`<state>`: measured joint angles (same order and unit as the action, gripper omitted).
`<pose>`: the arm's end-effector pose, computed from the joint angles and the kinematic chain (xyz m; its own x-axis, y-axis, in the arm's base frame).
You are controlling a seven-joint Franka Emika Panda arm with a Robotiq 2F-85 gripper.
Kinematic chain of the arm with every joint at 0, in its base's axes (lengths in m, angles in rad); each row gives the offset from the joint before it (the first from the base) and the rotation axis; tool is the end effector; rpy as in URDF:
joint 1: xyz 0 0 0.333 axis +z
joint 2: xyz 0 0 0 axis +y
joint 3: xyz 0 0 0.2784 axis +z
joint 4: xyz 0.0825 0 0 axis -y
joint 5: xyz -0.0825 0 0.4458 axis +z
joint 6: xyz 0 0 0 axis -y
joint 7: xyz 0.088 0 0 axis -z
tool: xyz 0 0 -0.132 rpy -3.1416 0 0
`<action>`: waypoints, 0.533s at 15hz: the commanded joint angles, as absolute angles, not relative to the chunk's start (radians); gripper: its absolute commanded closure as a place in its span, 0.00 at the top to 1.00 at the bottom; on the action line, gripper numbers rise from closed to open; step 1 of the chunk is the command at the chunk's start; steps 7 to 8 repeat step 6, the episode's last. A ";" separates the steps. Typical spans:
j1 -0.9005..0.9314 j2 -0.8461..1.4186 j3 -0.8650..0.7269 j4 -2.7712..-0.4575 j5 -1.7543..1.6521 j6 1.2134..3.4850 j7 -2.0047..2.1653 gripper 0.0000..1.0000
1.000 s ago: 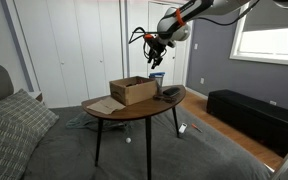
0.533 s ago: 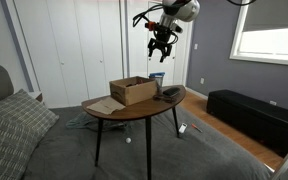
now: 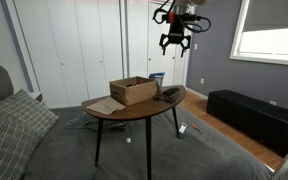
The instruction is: Remove the blue marker from the box and put it on the basket
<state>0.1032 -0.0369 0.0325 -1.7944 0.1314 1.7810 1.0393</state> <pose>0.6091 0.0980 0.4836 0.5986 -0.7949 -0.0989 -0.8010 -0.5928 -0.0834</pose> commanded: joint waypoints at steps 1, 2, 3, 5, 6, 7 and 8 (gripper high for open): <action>0.071 -0.143 0.031 -1.876 0.109 1.708 0.817 1.00; 0.073 -0.077 0.047 -1.816 0.122 1.730 0.921 1.00; 0.064 -0.096 0.045 -1.829 0.121 1.715 0.876 1.00; 0.057 -0.117 0.043 -1.845 0.121 1.710 0.839 1.00; 0.057 -0.120 0.043 -1.850 0.121 1.710 0.834 1.00; 0.057 -0.120 0.043 -1.850 0.121 1.710 0.834 1.00; 0.057 -0.120 0.043 -1.850 0.121 1.710 0.834 1.00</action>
